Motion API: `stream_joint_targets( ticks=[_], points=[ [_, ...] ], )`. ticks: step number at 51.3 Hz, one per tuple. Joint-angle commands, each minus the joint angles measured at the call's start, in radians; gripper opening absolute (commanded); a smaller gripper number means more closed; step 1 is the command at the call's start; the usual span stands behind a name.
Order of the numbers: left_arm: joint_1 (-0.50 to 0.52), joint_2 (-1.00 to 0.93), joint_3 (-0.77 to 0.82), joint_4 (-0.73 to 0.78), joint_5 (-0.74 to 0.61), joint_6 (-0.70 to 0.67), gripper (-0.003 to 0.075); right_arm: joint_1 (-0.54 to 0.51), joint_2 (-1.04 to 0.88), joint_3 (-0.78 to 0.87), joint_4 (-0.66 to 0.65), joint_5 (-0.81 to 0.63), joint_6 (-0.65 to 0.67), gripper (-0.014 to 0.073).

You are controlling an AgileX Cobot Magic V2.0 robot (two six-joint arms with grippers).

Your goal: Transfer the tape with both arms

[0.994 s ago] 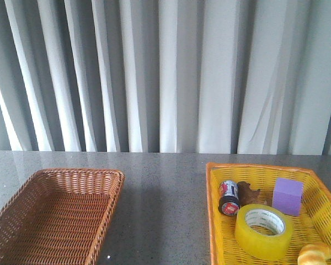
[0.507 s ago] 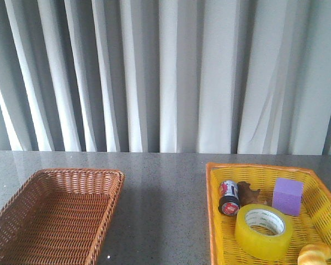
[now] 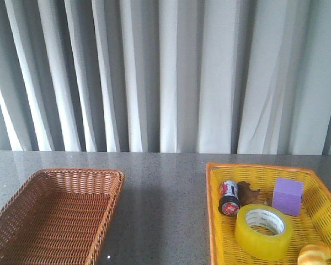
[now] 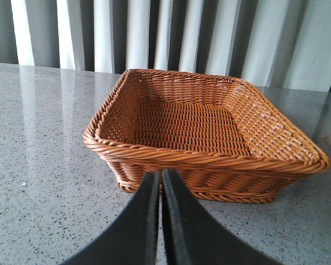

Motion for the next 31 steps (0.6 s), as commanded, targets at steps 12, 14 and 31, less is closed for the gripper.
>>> stream_joint_targets(
  ticks=[12, 14, 31],
  points=[
    [0.001, -0.015, -0.03, -0.005, -0.093, -0.015, -0.0006, -0.008, 0.01, 0.005, 0.023, -0.098, -0.004, -0.0005],
    [0.001, -0.015, -0.03, -0.005, -0.108, -0.031, -0.0006, -0.008, 0.01, 0.005, 0.021, -0.104, -0.004, -0.0005],
    [0.001, -0.015, -0.03, -0.109, -0.382, -0.326, -0.0006, -0.008, 0.01, -0.043, 0.105, -0.211, 0.011, -0.0005]
  ],
)
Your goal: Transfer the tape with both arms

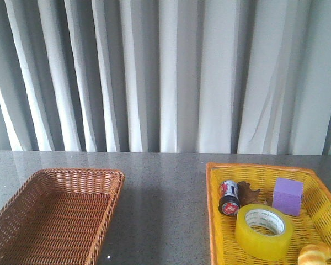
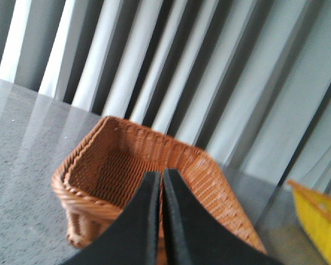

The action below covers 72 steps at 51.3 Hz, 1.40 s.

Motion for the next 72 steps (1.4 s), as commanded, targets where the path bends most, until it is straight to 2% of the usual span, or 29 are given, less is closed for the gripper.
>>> stream_joint_targets(
  ticks=[1, 6, 9, 19, 25, 30, 36, 40, 46, 50, 72],
  points=[
    [0.001, -0.015, -0.03, -0.021, -0.187, -0.077, -0.0006, -0.008, 0.01, -0.057, 0.019, -0.094, 0.002, -0.0005],
    [0.0, -0.015, -0.044, -0.017, -0.324, -0.148, -0.0006, -0.008, 0.013, -0.155, 0.01, -0.052, 0.002, -0.0005],
    [0.0, -0.015, -0.073, 0.006, -0.331, -0.167, -0.0006, -0.008, 0.031, -0.226, 0.009, 0.008, -0.003, -0.0005],
    [0.0, 0.012, -0.296, 0.287, -0.115, -0.193, -0.0006, -0.008, 0.256, -0.546, -0.014, 0.248, -0.125, 0.0001],
    [0.0, 0.094, -0.398, 0.325, -0.044, -0.191, -0.0006, -0.008, 0.459, -0.73, -0.011, 0.365, -0.209, 0.0051],
    [0.0, 0.166, -0.442, 0.324, -0.03, -0.19, -0.0004, -0.008, 0.621, -0.862, 0.019, 0.439, -0.28, 0.015],
    [0.0, 0.228, -0.449, 0.32, -0.032, -0.19, 0.0, -0.008, 0.795, -0.977, 0.099, 0.49, -0.382, 0.0339],
    [0.0, 0.252, -0.449, 0.32, -0.031, -0.19, 0.0001, -0.008, 0.876, -1.023, 0.15, 0.476, -0.408, 0.0474],
    [0.0, 0.252, -0.449, 0.321, -0.031, -0.189, 0.0003, -0.008, 0.969, -1.04, 0.175, 0.375, -0.426, 0.0584],
    [0.0, 0.252, -0.449, 0.321, -0.029, -0.189, 0.0003, -0.008, 1.02, -1.053, 0.179, 0.364, -0.428, 0.0588],
    [0.0, 0.252, -0.449, 0.321, 0.031, -0.189, 0.0003, -0.008, 1.505, -1.397, 0.159, 0.691, -0.481, 0.0578]
  ],
)
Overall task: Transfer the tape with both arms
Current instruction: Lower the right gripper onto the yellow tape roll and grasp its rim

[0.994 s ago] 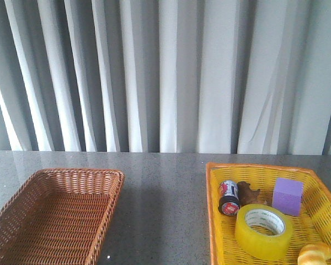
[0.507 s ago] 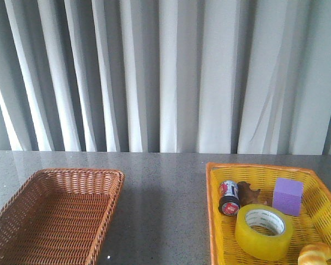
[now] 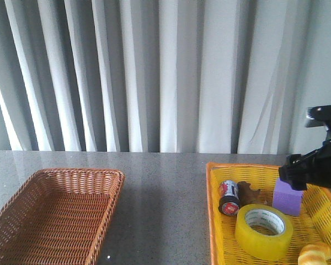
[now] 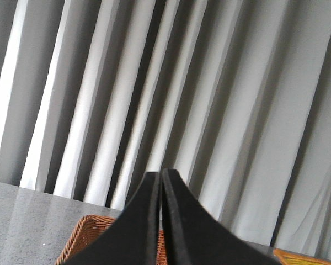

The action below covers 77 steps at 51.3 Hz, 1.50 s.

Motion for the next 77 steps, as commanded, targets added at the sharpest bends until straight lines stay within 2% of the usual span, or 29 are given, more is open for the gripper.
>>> stream_joint_targets(
  ticks=[1, 15, 33, 39, 44, 47, 61, 68, 77],
  points=[
    [0.0, 0.02, -0.031, -0.002, -0.052, -0.006, 0.0003, -0.008, 0.059, -0.083, -0.009, 0.011, -0.019, 0.0578],
    [0.0, 0.02, -0.031, -0.002, -0.048, -0.006, 0.0003, -0.008, 0.232, -0.118, -0.036, 0.063, -0.019, 0.0578],
    [0.0, 0.02, -0.031, -0.002, -0.045, -0.006, 0.0003, -0.008, 0.34, -0.118, -0.056, 0.06, -0.016, 0.0578],
    [0.0, 0.02, -0.031, -0.002, -0.045, -0.006, 0.0003, -0.008, 0.356, -0.118, -0.056, 0.055, -0.016, 0.0551],
    [0.0, 0.02, -0.031, -0.002, -0.045, -0.006, 0.0003, -0.008, 0.359, -0.118, -0.056, 0.042, -0.016, 0.0472],
    [0.0, 0.02, -0.031, -0.002, -0.045, -0.006, 0.0003, -0.008, 0.359, -0.118, -0.056, 0.03, -0.016, 0.0396],
    [0.0, 0.02, -0.031, -0.002, -0.03, -0.006, 0.0003, -0.008, 0.355, -0.118, -0.053, 0.014, -0.016, -0.0018],
    [0.0, 0.02, -0.031, -0.002, -0.018, -0.006, 0.0003, -0.008, 0.326, -0.118, -0.053, 0.008, -0.016, -0.0009],
    [0.0, 0.02, -0.031, -0.002, -0.015, -0.006, 0.0003, -0.008, 0.2, -0.118, -0.047, -0.034, -0.015, -0.0008]
  ],
)
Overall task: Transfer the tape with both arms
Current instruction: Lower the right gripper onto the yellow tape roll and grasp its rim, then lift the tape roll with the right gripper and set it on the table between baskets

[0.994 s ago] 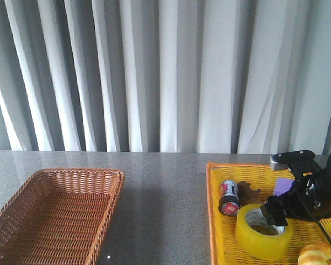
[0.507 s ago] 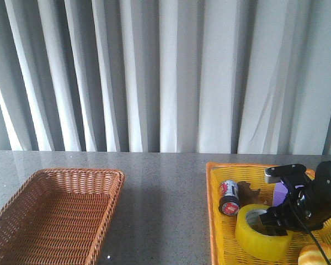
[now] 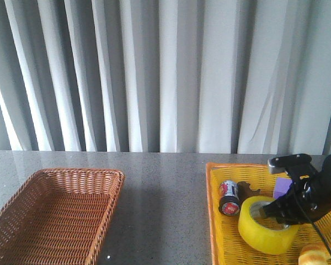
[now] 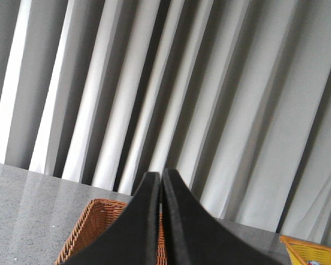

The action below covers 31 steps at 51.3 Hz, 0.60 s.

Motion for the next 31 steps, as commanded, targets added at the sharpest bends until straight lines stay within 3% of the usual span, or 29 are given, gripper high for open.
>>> stream_joint_targets(
  ticks=[1, 9, 15, 25, 31],
  points=[
    [0.0, 0.02, -0.031, -0.002, -0.066, -0.006, 0.0003, -0.008, -0.156, -0.034, 0.012, -0.105, -0.006, -0.0008],
    [0.0, 0.02, -0.031, -0.002, -0.066, -0.006, 0.0003, 0.017, -0.274, -0.034, 0.074, -0.182, -0.045, -0.0008],
    [0.0, 0.02, -0.031, -0.002, -0.066, -0.006, 0.0003, 0.102, -0.303, -0.079, 0.172, -0.199, -0.168, -0.0006],
    [0.0, 0.02, -0.031, -0.002, -0.066, -0.006, 0.0003, 0.273, -0.195, -0.231, 0.332, -0.175, -0.338, -0.0005],
    [0.0, 0.02, -0.031, -0.002, -0.066, -0.006, 0.0003, 0.323, -0.089, -0.293, 0.348, -0.132, -0.388, -0.0005]
  ],
)
